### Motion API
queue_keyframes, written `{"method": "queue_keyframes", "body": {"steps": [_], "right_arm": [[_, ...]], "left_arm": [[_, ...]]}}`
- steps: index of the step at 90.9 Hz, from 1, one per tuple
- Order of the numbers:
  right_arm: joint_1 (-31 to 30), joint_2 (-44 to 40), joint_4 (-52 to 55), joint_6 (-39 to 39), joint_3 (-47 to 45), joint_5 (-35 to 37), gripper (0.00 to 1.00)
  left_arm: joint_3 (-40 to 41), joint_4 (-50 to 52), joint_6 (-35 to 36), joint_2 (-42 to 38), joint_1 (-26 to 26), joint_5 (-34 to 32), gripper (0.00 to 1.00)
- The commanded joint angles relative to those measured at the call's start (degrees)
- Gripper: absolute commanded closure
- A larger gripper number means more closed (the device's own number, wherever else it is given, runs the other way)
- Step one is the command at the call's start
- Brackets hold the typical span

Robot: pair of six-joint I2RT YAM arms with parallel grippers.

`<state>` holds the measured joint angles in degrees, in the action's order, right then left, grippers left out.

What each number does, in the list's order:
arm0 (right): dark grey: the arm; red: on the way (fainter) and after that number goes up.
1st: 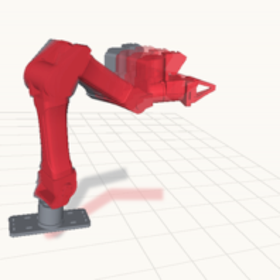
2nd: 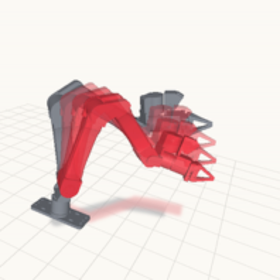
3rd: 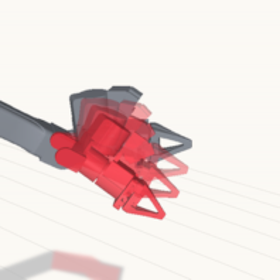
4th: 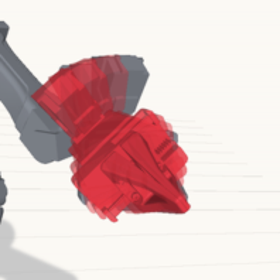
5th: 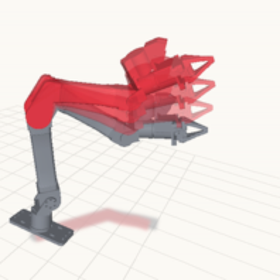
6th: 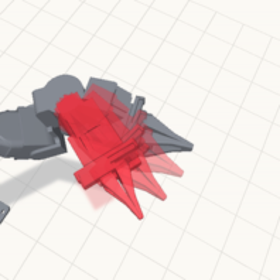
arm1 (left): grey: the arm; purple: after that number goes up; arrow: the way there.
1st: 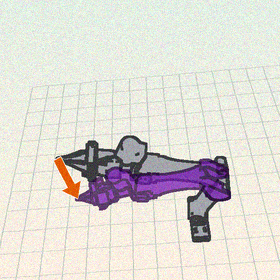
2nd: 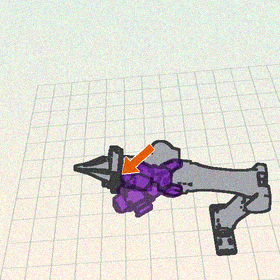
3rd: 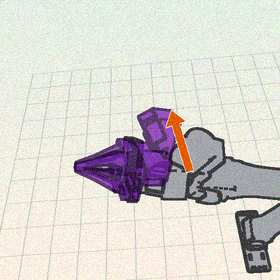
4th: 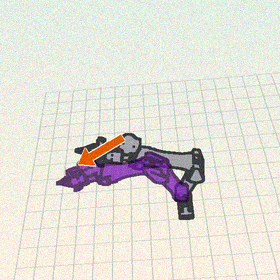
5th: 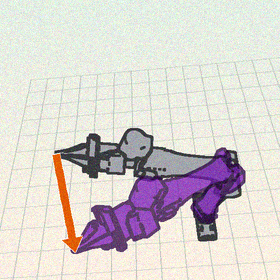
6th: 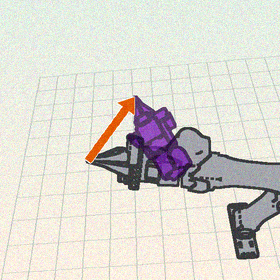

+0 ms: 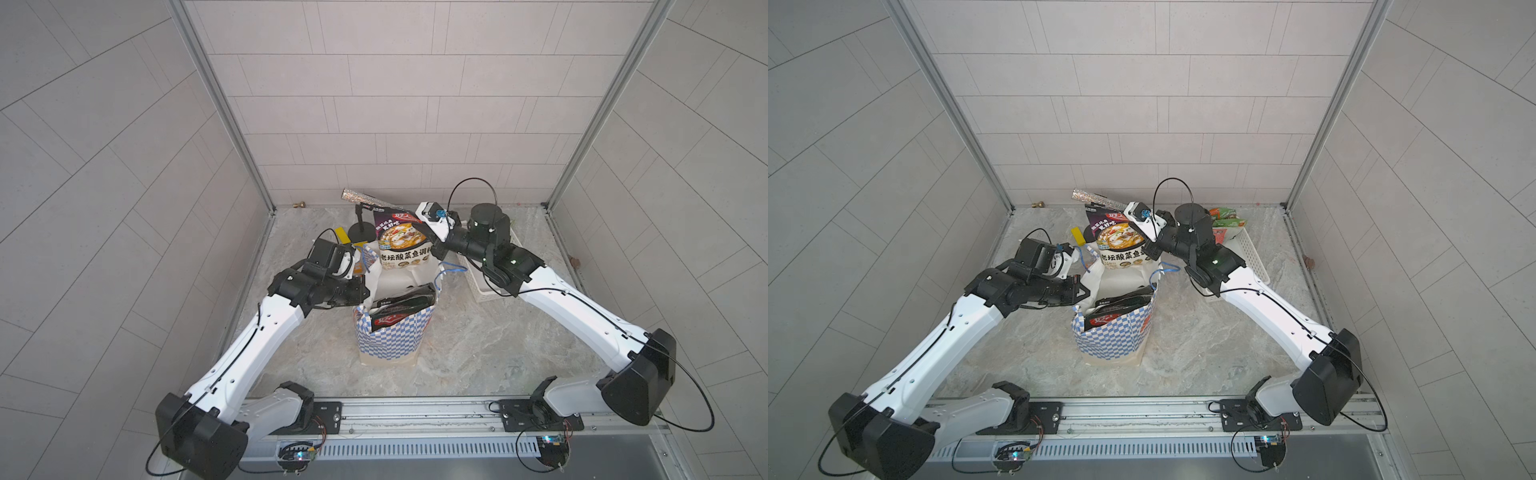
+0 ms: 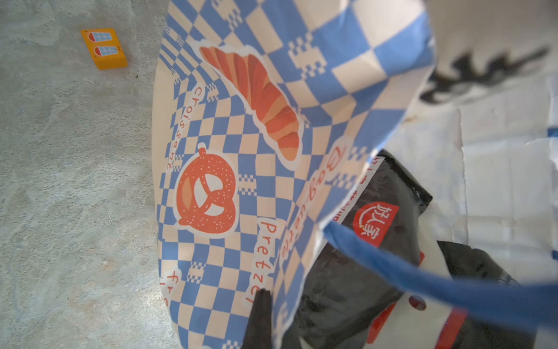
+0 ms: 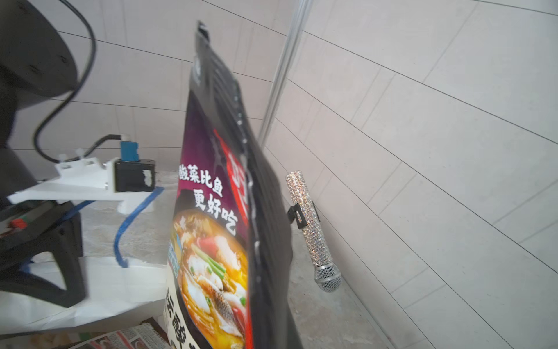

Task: Place the condiment packets inside the bag
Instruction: Place the condiment packet in the paper bag.

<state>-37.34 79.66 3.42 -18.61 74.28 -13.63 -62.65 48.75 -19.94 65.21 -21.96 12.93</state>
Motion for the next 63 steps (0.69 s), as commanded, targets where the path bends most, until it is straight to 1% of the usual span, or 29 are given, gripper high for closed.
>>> {"method": "queue_keyframes", "body": {"steps": [1,17,28,34,41,42,44,48,52,56,63], "right_arm": [[-1.7,-0.8,-9.2,-1.5,-3.1,7.1,1.00],[-1.8,-1.7,-10.0,-2.5,-9.4,3.1,1.00],[-1.8,-2.9,-9.0,-2.4,-12.0,0.2,1.00],[-1.8,-3.3,-7.9,-2.1,-12.3,0.2,1.00],[-1.6,-3.4,-6.4,-1.4,-12.0,1.9,1.00],[-1.6,-3.3,-5.9,-1.1,-11.7,2.4,0.99],[-1.5,-3.2,-5.5,-0.9,-11.4,2.7,0.92],[-1.3,-3.1,-4.5,-0.4,-10.9,2.9,0.72],[-1.3,-3.0,-3.4,-0.3,-10.1,2.9,0.56],[-1.2,-3.0,-2.4,0.1,-9.5,2.6,0.47],[-1.3,-3.3,-1.3,0.4,-8.5,2.7,0.42]], "left_arm": [[0.0,0.7,-0.2,0.6,-0.1,-0.8,1.00],[-1.3,0.5,-1.2,1.0,-0.2,0.7,1.00],[-2.6,0.8,-1.6,1.0,-0.1,-0.3,1.00],[-3.4,1.5,-1.8,1.2,-0.1,-1.9,1.00],[-3.9,2.1,-2.0,1.2,-0.1,-4.0,1.00],[-4.0,2.1,-2.0,1.2,-0.2,-4.2,1.00],[-4.0,2.1,-2.1,1.3,-0.1,-4.7,1.00],[-4.1,2.1,-2.1,1.4,-0.1,-5.2,1.00],[-4.1,2.2,-2.2,1.7,-0.1,-5.5,1.00],[-4.1,2.2,-2.2,2.0,-0.2,-5.3,1.00],[-4.2,2.4,-1.7,2.6,-0.1,-4.4,1.00]]}}
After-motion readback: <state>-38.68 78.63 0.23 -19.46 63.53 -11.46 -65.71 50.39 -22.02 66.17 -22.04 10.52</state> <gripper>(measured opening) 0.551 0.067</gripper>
